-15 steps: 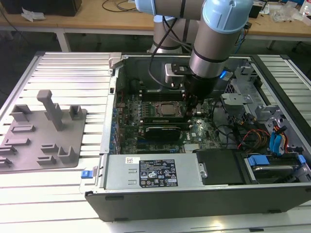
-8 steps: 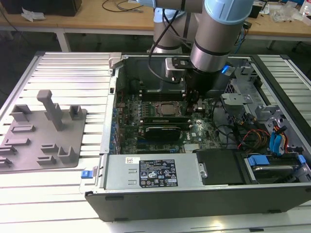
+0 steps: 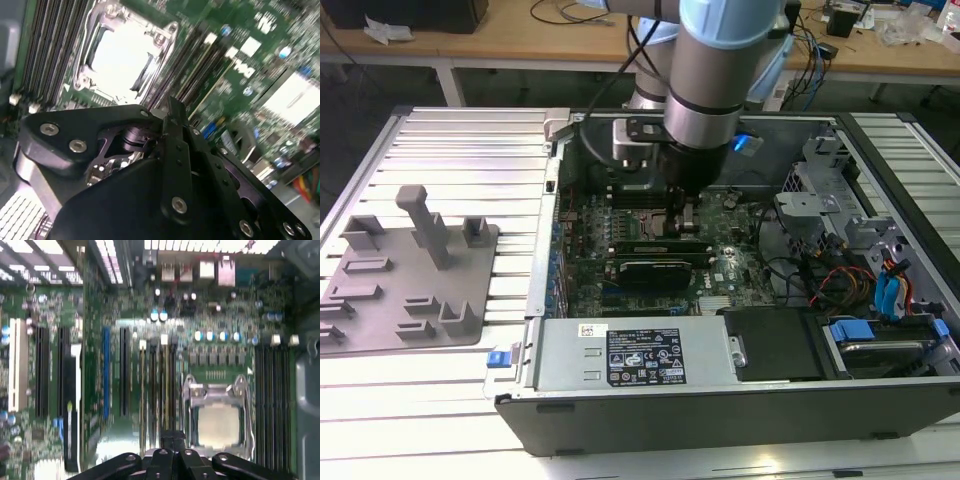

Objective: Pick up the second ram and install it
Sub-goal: 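Press down the second ram until it locks into place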

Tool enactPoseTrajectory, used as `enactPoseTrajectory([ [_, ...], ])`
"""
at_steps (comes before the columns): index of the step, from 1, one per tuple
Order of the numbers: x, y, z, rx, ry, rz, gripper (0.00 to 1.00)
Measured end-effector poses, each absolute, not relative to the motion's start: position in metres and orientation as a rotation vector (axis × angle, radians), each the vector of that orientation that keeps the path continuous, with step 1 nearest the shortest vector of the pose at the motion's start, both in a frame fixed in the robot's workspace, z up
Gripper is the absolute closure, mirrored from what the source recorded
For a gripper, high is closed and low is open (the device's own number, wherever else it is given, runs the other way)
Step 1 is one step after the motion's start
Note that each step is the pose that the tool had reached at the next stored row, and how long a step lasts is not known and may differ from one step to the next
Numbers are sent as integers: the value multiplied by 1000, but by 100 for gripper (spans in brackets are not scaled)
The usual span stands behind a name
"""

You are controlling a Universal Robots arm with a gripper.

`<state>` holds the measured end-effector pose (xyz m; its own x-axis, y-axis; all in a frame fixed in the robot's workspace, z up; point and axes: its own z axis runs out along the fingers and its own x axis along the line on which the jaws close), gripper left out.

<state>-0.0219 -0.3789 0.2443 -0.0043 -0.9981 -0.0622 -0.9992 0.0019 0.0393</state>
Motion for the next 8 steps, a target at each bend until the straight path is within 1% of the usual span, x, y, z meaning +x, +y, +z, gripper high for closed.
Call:
enactPoseTrajectory([
  [8,-51,-379,244,-2205,2212,112,92],
])
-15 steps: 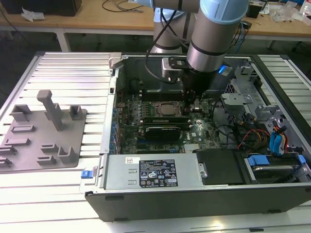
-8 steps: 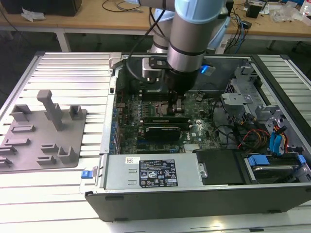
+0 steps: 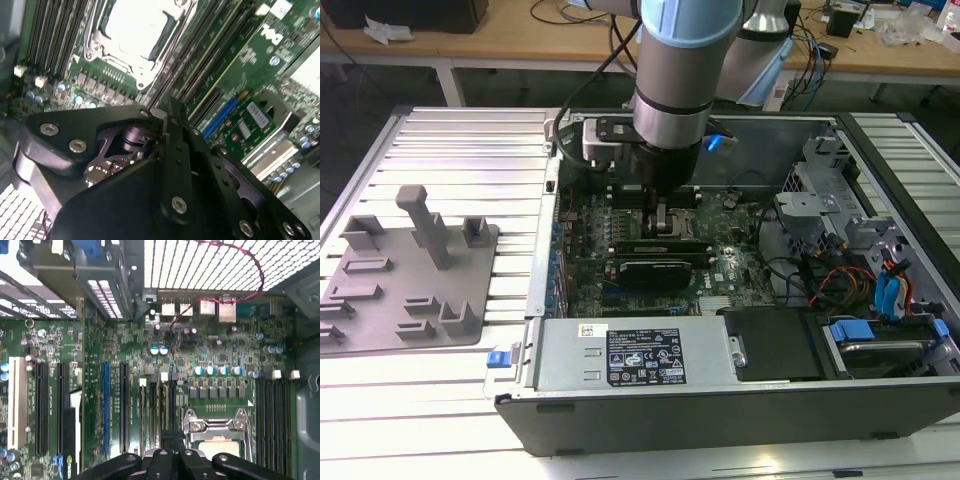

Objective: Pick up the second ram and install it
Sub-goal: 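Press down the second ram until it locks into place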

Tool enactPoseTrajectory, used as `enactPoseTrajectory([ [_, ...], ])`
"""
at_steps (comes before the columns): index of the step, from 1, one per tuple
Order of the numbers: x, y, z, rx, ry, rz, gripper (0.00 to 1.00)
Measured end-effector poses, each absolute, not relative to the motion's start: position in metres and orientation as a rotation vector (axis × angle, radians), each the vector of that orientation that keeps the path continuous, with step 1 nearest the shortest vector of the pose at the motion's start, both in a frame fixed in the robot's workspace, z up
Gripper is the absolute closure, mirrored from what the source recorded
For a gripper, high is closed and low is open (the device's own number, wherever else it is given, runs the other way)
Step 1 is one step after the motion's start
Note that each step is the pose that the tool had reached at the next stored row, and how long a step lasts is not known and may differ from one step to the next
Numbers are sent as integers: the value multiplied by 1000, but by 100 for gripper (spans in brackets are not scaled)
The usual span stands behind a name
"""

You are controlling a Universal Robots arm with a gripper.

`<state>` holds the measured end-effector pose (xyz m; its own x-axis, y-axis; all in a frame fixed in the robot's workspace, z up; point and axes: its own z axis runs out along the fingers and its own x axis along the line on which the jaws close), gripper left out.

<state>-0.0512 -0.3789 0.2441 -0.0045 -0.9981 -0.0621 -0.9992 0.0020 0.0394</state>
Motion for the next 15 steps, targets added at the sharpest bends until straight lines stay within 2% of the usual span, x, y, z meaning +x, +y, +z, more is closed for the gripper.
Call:
enactPoseTrajectory([
  [15,-53,-379,233,-2205,2212,112,92],
])
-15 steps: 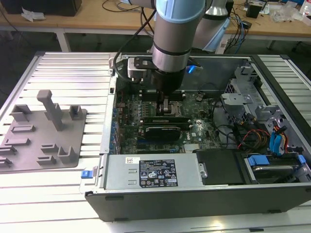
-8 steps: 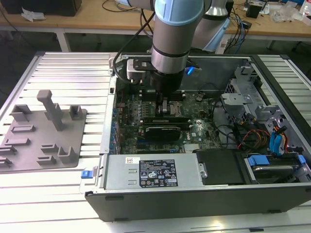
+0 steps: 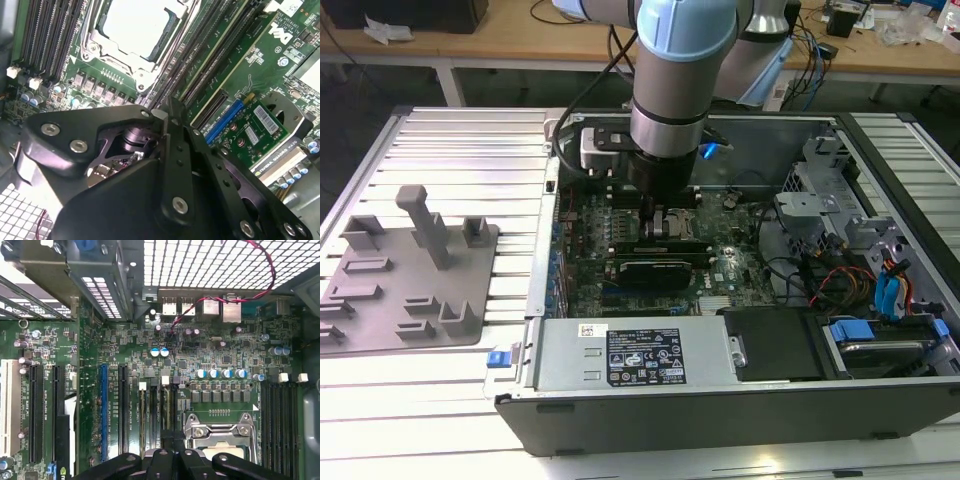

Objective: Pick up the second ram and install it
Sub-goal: 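Press down the second ram until it locks into place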

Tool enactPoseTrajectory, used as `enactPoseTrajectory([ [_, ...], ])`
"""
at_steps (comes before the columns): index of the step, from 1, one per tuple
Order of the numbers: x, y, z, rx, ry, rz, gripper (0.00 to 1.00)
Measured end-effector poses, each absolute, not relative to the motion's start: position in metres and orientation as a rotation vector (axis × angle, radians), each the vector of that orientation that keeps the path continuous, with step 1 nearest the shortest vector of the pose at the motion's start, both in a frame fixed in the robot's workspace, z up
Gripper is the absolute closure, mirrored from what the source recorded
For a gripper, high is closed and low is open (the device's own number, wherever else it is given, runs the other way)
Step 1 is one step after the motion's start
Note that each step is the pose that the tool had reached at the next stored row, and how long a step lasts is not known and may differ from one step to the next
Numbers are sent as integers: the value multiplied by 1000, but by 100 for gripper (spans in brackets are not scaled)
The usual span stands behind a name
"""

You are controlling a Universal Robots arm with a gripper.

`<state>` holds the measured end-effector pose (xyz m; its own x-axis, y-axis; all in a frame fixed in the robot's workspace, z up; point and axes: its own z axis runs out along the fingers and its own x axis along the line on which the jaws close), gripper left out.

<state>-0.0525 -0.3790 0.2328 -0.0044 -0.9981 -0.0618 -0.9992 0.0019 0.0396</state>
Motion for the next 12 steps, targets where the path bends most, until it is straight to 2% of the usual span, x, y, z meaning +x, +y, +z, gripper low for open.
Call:
enactPoseTrajectory([
  [12,-52,-379,234,-2204,2211,113,92],
])
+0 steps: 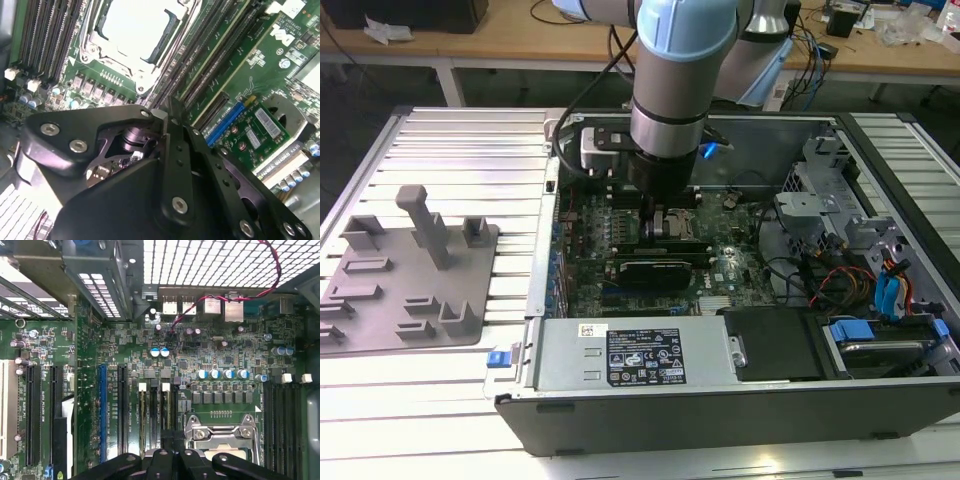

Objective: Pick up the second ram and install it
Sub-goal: 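Press down the second ram until it locks into place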

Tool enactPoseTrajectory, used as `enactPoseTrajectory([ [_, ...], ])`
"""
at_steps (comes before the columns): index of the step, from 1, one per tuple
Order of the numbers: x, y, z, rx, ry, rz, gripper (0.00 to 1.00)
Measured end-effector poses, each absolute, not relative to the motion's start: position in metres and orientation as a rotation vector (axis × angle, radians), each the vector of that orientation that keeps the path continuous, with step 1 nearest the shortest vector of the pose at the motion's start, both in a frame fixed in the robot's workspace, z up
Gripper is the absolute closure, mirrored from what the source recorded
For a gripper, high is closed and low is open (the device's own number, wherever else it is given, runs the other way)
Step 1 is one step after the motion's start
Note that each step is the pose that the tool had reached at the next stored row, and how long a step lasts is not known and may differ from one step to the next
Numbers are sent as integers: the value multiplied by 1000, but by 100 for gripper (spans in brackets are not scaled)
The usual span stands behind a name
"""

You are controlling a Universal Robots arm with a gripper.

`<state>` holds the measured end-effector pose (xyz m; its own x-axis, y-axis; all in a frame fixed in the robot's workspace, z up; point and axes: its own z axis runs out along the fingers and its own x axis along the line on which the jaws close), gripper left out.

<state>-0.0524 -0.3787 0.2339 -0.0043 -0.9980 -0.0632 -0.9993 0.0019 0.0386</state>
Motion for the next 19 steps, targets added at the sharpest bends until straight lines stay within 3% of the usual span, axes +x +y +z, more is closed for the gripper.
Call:
enactPoseTrajectory([
  [3,-53,-379,257,-2205,2212,112,92],
  [19,-12,-379,257,-2205,2212,113,92],
])
